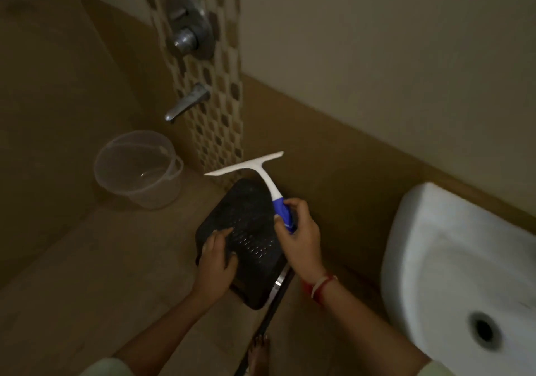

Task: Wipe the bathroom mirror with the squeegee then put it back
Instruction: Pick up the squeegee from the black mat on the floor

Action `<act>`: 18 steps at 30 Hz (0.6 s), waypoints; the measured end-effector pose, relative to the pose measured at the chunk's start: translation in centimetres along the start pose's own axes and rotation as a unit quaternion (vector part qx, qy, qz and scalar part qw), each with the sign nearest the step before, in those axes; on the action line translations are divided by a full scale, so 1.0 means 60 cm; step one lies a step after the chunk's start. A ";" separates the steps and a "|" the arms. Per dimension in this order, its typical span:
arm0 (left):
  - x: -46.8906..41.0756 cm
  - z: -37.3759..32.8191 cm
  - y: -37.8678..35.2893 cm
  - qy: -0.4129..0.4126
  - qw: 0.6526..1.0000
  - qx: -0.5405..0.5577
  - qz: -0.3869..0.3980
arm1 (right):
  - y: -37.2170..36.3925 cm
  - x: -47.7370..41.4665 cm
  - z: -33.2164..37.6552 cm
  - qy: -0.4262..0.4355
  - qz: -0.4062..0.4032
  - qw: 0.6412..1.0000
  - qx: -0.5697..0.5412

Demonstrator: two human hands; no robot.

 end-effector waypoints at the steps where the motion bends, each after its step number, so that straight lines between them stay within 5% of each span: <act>1: -0.005 -0.028 0.010 -0.016 1.000 -0.002 -0.001 | 0.032 0.010 0.033 0.029 -0.009 1.000 0.000; 6: -0.018 -0.200 0.061 -0.128 0.991 -0.010 -0.026 | 0.172 0.081 0.162 0.135 -0.042 0.990 -0.010; 18: 0.085 -0.708 0.089 -0.382 0.921 0.059 -0.049 | 0.564 0.295 0.362 0.300 -0.269 0.915 0.028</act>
Point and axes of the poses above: each hand's wrist, its own x-axis away from the middle knuckle, its own y-axis out of the back of the hand, z = x × y, the point moved 10 cm from there along -x, towards the middle knuckle, and after that the axes turned 5 degrees about -x, right-handed, at the moved point
